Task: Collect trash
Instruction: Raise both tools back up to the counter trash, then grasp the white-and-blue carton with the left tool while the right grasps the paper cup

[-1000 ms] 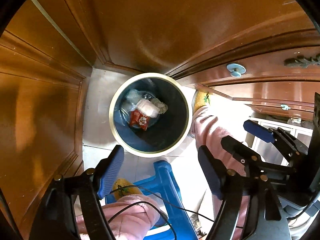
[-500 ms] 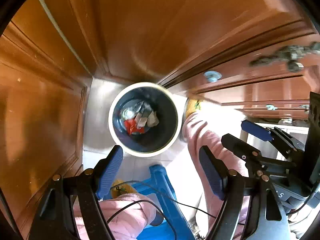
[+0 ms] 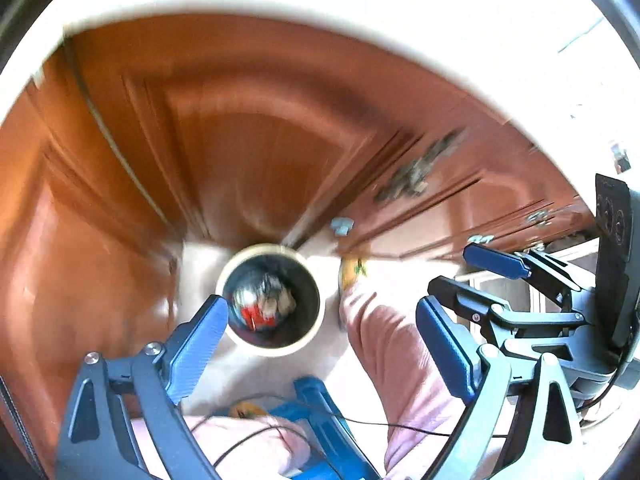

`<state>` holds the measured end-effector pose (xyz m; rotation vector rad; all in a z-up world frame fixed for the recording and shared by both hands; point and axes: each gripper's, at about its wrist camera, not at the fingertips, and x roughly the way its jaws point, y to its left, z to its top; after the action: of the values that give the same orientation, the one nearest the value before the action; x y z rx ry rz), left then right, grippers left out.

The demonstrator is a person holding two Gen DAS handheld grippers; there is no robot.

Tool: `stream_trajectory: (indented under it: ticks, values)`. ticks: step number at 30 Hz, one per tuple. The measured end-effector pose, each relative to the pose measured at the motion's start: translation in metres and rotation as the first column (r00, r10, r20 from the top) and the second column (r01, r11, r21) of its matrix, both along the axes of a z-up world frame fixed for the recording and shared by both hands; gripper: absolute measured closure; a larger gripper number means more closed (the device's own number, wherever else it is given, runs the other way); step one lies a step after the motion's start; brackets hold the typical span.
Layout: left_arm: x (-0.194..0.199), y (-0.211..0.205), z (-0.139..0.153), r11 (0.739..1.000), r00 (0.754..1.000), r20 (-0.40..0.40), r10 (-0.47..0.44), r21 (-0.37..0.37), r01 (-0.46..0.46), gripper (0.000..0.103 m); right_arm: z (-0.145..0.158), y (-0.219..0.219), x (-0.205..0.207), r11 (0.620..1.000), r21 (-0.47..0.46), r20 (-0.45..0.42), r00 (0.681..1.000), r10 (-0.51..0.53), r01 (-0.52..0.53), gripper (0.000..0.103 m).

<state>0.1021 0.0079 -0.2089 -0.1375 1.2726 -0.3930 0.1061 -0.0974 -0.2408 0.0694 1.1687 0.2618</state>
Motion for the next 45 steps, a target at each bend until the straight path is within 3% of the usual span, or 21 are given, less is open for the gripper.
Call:
stream_trajectory:
  ticks: [4, 11, 16, 21, 26, 28, 33, 39, 45]
  values:
    - [0.008, -0.003, 0.057, 0.999, 0.990, 0.135, -0.039, 0.034, 0.035, 0.003, 0.047, -0.004, 0.003, 0.999, 0.033, 0.076, 0.997, 0.009, -0.012, 0.040]
    - [0.044, -0.012, 0.138, 0.988, 0.940, 0.318, -0.122, 0.128, 0.085, 0.003, 0.125, -0.027, 0.035, 0.997, 0.077, 0.172, 0.985, -0.025, 0.012, 0.040]
    - [0.086, -0.025, 0.180, 0.963, 0.876, 0.426, -0.226, 0.235, 0.134, 0.003, 0.174, -0.053, 0.079, 0.993, 0.102, 0.240, 0.968, -0.079, 0.056, 0.039]
    - [0.147, -0.033, 0.218, 0.928, 0.813, 0.485, -0.321, 0.335, 0.166, 0.003, 0.206, -0.078, 0.138, 0.991, 0.092, 0.300, 0.946, -0.121, 0.098, 0.028]
    - [0.205, -0.044, 0.232, 0.879, 0.758, 0.504, -0.415, 0.437, 0.190, 0.003, 0.209, -0.102, 0.209, 0.988, 0.072, 0.297, 0.943, -0.151, 0.135, 0.028]
    - [0.225, -0.051, 0.231, 0.863, 0.746, 0.496, -0.443, 0.461, 0.206, 0.003, 0.204, -0.109, 0.228, 0.988, 0.058, 0.296, 0.943, -0.155, 0.145, 0.028]
    - [0.267, -0.063, 0.209, 0.816, 0.731, 0.448, -0.515, 0.518, 0.257, 0.003, 0.178, -0.119, 0.267, 0.989, 0.026, 0.263, 0.953, -0.148, 0.147, 0.028]
    - [0.314, -0.077, 0.185, 0.737, 0.704, 0.376, -0.602, 0.600, 0.310, 0.003, 0.153, -0.122, 0.286, 0.991, 0.037, 0.225, 0.965, -0.132, 0.127, 0.028]
    - [0.345, -0.087, 0.175, 0.702, 0.702, 0.323, -0.635, 0.621, 0.348, 0.003, 0.136, -0.116, 0.299, 0.995, 0.020, 0.213, 0.972, -0.097, 0.094, 0.028]
